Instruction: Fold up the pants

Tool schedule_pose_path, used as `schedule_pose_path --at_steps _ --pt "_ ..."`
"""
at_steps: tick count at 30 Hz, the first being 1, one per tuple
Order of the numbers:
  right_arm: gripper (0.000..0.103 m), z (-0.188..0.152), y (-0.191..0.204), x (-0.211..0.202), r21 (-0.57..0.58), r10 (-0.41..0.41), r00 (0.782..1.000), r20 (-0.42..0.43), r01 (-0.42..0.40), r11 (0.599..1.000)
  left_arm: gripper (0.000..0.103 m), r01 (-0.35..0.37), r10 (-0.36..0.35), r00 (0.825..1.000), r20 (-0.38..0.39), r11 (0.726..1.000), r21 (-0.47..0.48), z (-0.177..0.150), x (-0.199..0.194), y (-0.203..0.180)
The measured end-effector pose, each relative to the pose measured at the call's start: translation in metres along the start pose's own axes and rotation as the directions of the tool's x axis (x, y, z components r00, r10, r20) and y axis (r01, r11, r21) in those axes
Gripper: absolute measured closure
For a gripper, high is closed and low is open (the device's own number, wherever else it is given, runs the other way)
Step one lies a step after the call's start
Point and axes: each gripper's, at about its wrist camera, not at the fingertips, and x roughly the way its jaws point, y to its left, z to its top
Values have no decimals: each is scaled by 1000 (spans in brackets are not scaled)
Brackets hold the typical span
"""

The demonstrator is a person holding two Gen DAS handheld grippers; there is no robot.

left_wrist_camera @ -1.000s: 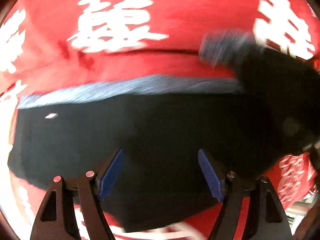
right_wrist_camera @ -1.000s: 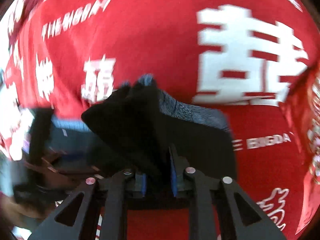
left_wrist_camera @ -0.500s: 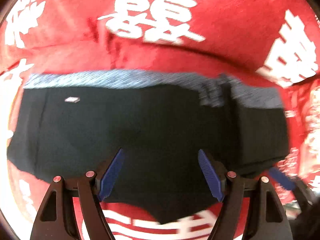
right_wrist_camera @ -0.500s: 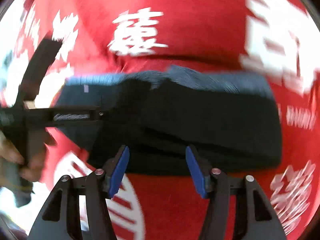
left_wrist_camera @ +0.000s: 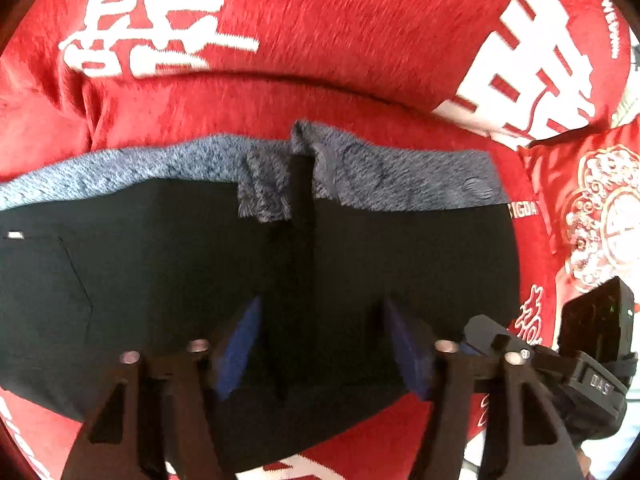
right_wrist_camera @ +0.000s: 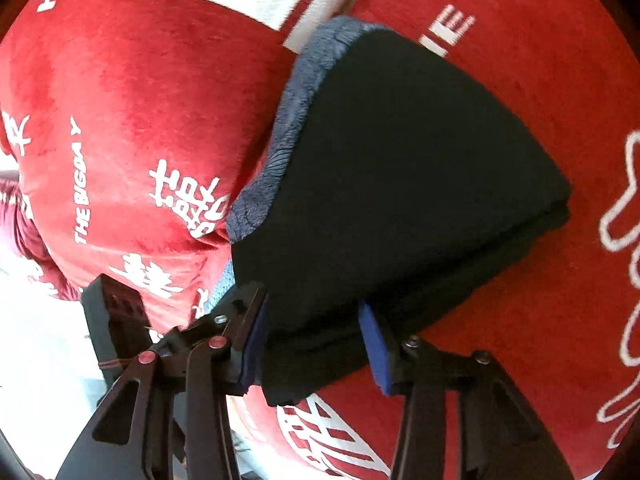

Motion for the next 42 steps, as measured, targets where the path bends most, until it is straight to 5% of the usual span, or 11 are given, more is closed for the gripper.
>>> schedule_pose_path --at_steps 4,7,13,22,23,27,29,30,34,37,42 --pt "56 10 -7 12 81 72 997 3 -72 994 54 -26 26 999 20 1000 14 -1 -1 1" --pt "97 18 -8 19 102 32 999 5 -32 994 66 -13 13 999 35 1000 20 -3 -10 2" --pt "97 6 31 -5 -89 23 1000 0 -23 996 66 0 -5 997 79 998 64 -21 -42 -1" --pt "99 -8 -1 23 -94 -74 995 -60 68 993 57 -44 43 997 70 999 9 -42 -17 19" --pt "99 -7 2 22 -105 -78 995 -62 72 992 44 -74 73 995 74 997 9 -41 -18 19" --pt "84 -7 19 15 -185 -109 986 -130 84 979 42 -111 110 992 68 994 11 -34 -28 17" --pt "51 -9 33 2 -266 -141 978 -153 96 959 42 -145 142 986 85 989 23 -30 -39 14" --pt "49 -9 41 -10 -315 -145 980 -134 97 944 42 -154 151 984 96 988 28 -26 -44 12" --pt "49 16 60 -55 -409 -136 991 -8 121 905 42 -151 144 981 130 987 45 -5 -55 -2" --pt "49 64 44 -69 -332 -140 989 42 146 932 42 -151 141 980 137 986 66 7 -47 -21" --pt "55 125 15 -42 -259 -153 988 -9 145 955 42 -125 115 985 133 989 73 17 -26 -45"
